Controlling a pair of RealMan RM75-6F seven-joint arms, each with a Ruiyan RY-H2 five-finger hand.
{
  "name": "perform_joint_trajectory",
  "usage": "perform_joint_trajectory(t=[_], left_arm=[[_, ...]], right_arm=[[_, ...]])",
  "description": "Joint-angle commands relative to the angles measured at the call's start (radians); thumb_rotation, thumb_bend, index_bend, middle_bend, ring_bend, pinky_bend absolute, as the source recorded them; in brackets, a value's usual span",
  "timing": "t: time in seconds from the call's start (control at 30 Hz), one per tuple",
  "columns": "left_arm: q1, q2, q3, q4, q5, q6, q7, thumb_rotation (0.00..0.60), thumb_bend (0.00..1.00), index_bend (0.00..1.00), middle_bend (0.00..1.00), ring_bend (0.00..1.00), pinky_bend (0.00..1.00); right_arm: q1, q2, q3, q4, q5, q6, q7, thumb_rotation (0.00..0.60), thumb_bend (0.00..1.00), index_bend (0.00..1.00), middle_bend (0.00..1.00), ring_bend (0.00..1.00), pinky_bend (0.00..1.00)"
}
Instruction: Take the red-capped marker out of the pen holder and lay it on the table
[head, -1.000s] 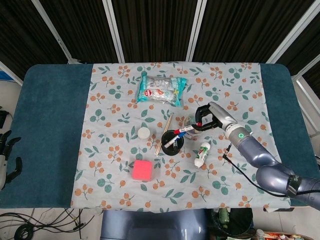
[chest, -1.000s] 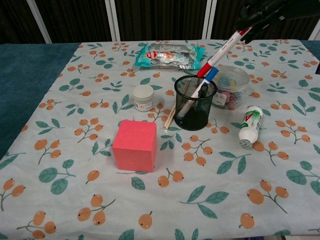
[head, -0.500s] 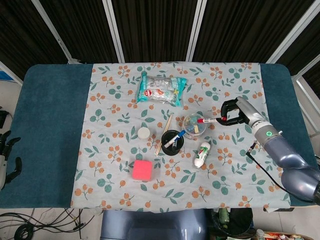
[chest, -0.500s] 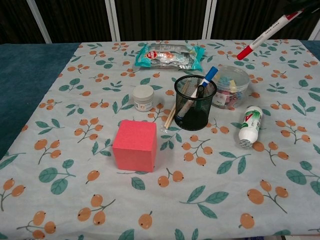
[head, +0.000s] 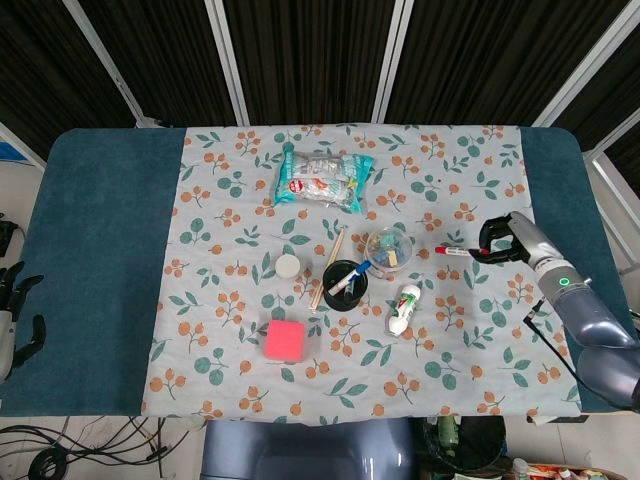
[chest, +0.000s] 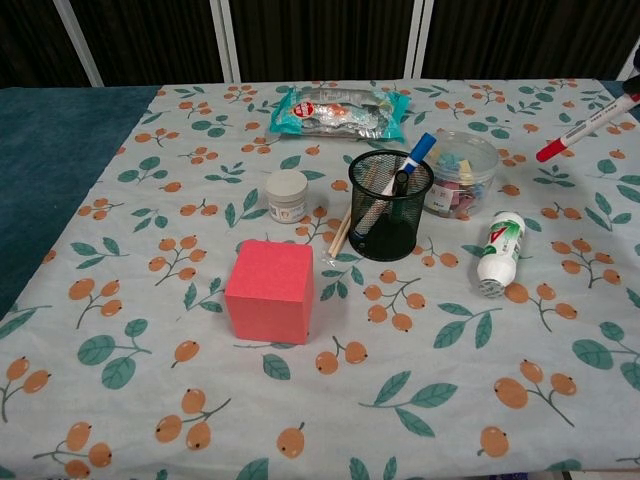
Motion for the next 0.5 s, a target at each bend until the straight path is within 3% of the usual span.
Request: perform_joint_trajectory(t=[0.03, 0.2, 0.5], left_arm=[[0.000, 0.000, -0.001, 0.000, -0.002, 0.000, 0.000, 0.600, 0.54, 0.19, 0.04, 0.01, 0.00], [0.000, 0.001, -0.004, 0.002, -0.005, 0.001, -0.004, 0.600, 0.54, 0.19, 0.04, 0.01, 0.00], [0.001, 0.004, -0.003, 0.000, -0.006, -0.001, -0.006, 0.600, 0.54, 0.19, 0.04, 0.01, 0.00]], right_arm=[[-0.004, -0.047, -0.015, 0.035, -0.003, 0.017, -0.006, 0.600, 0.47, 0.71, 0.68, 0.40, 0.26], [-0.005, -0.104, -0.017, 0.071, 0.003, 0.041, -0.006, 0.600, 0.47, 0.71, 0.68, 0.40, 0.26], [0.002, -0.113, -0.061, 0.074, -0.037, 0.022, -0.075, 0.600, 0.46, 0.71, 0.66, 0.40, 0.26]])
